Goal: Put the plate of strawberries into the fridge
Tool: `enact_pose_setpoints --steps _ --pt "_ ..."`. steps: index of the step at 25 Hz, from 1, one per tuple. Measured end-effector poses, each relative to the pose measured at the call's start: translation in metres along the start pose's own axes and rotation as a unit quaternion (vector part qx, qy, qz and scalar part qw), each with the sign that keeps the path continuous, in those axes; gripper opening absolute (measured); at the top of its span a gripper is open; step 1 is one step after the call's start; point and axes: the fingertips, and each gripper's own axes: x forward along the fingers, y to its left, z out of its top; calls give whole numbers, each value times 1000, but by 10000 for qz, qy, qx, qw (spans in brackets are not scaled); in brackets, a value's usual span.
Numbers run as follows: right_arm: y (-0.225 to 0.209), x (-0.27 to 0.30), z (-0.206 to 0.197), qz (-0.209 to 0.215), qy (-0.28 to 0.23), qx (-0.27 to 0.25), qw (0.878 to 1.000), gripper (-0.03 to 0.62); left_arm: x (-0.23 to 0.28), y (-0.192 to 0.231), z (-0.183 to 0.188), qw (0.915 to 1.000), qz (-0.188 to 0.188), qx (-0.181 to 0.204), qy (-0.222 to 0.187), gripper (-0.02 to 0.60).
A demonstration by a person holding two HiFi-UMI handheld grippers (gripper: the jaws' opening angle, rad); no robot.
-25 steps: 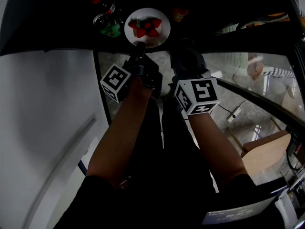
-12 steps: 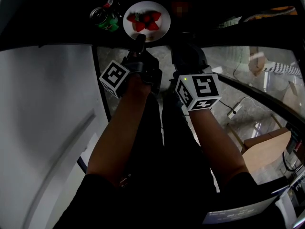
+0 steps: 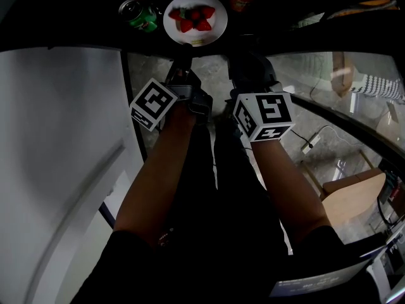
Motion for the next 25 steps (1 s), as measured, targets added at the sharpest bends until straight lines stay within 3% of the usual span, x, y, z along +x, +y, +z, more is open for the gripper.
enact_pose_setpoints --steps 2,4,6,8,10,17,22,25 --pt "1 0 -1 10 2 -32 10000 -3 -3 -2 1 9978 169 639 16 118" --pt "2 1 -2 22 11 -66 10000 -3 -7 -3 1 9889 403 1429 55 118" --pt "3 1 -2 30 17 -90 10000 -3 -10 -3 -1 9694 692 2350 157 118" --pt "3 1 -2 37 15 -112 9999 -3 -13 -4 -4 9417 922 3228 221 118" --pt "3 0 -3 44 18 -122 9999 -3 -15 -4 -6 9170 1053 3841 242 118" --pt "-3 -1 -9 65 67 -111 9999 -3 -13 -12 -16 8588 1109 4999 172 118" --pt "-6 -1 -10 75 82 -89 9999 -3 -6 -19 -21 8407 1159 5289 81 117" --pt "-7 -3 -11 75 120 -78 9999 -3 -1 -19 -27 8353 1240 5354 129 117"
